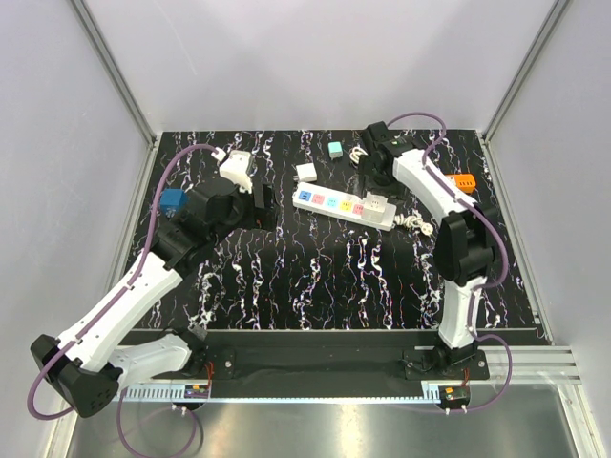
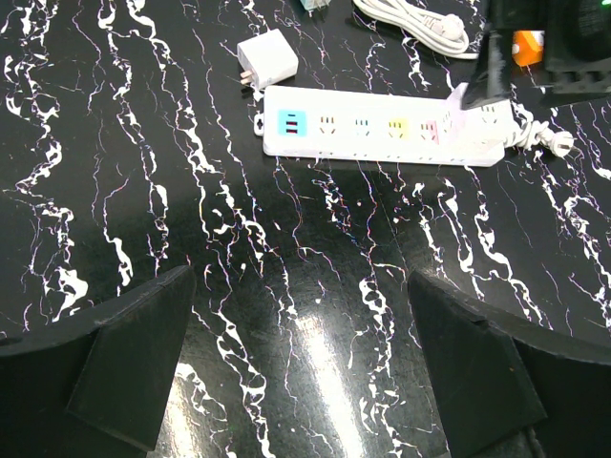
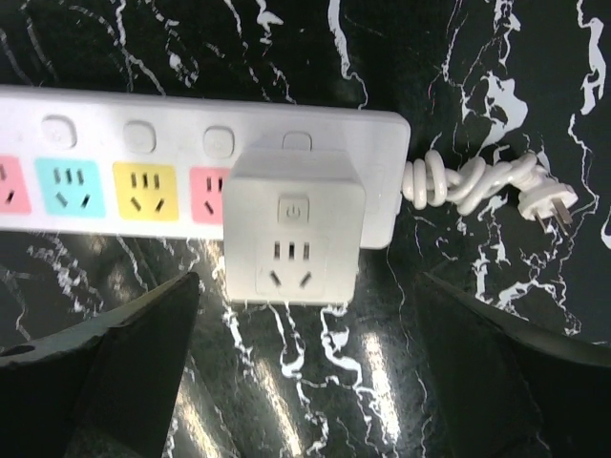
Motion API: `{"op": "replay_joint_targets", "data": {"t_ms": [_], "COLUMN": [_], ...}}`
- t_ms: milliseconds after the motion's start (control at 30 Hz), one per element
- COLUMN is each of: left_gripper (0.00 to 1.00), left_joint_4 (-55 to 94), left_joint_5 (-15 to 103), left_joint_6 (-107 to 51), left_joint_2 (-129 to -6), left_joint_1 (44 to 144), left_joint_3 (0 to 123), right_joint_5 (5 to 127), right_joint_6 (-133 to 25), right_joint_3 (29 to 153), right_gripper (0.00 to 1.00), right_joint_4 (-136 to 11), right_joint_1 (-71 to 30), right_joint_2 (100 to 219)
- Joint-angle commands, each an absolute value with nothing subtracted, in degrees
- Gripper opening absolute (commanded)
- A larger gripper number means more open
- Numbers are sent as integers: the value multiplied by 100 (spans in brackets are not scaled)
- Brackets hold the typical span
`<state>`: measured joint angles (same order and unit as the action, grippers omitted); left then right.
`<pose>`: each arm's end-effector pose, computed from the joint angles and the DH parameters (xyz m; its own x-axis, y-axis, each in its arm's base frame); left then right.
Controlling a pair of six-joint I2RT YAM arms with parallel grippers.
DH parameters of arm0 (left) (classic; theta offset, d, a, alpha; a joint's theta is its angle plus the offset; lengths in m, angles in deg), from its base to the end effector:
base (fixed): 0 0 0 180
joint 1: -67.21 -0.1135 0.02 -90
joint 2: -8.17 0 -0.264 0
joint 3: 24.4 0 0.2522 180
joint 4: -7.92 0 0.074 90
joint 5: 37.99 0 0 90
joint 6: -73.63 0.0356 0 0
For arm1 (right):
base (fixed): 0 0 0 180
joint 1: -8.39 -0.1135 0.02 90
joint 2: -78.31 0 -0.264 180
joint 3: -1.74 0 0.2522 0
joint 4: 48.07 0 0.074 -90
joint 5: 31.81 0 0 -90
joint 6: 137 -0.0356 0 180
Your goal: Insert the plug
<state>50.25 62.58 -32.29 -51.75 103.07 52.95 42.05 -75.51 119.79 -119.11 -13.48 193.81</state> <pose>0.1879 -0.1278 0.3716 -0.4491 -0.0081 -0.8934 0.3305 0.9275 -0.1745 0.3984 0.1492 0.2623 -0.8843 0.1391 -0.4456 0.1808 0.9821 -0.0522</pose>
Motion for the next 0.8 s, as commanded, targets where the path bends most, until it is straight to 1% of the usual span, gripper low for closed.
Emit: {"op": "replay_joint_targets", "data": {"t_ms": [0, 100, 133, 200, 300, 333, 400, 467, 500, 567, 600, 700, 767], "left_gripper": [99, 99, 99, 99, 99, 99, 99, 99, 99, 99, 99, 99, 99], "left_joint_4": [4717, 4725, 4725, 4725, 4725, 4725, 4708, 4673, 4655, 4594, 4576, 4558, 4558], "left_joint_5": [6283, 6247, 6239, 6239, 6414, 6562, 6712, 6836, 6871, 6871, 6863, 6758, 6687], "left_joint_6": [-3263, -3316, -3316, -3307, -3289, -3281, -3281, -3307, -3316, -3333, -3342, -3351, -3360], "left_joint_2": [-5273, -5440, -5475, -5511, -5441, -5406, -5370, -5318, -5300, -5221, -5203, -5168, -5168], "left_joint_1": [10307, 10307, 10307, 10307, 10298, 10298, 10290, 10281, 10281, 10281, 10281, 10281, 10281], "left_joint_3": [5281, 5299, 5308, 5316, 5281, 5264, 5246, 5203, 5194, 5132, 5123, 5123, 5132], "right_joint_5": [4474, 4860, 5218, 5405, 5634, 5704, 5784, 5802, 5802, 5968, 6003, 6021, 5986], "right_joint_6": [-7223, -6758, -6443, -6414, -6414, -6422, -6440, -6431, -6431, -6484, -6510, -6502, -6458], "right_joint_3": [11817, 11474, 11438, 11516, 12183, 12603, 13105, 13861, 14377, 14855, 15292, 16031, 16289], "right_gripper": [100, 100, 100, 97, 90, 85, 82, 81, 82, 84, 85, 85, 85], "right_joint_4": [-11959, -11416, -11230, -10746, -10543, -10508, -10473, -10420, -10420, -10446, -10446, -10420, -10332], "right_joint_1": [-1306, -1306, -1306, -1306, -1314, -1314, -1314, -1332, -1332, -1358, -1367, -1455, -1534], "right_joint_2": [18555, 18176, 18141, 18245, 18895, 19314, 19756, 20404, 20617, 21204, 21382, 21980, 22340]}}
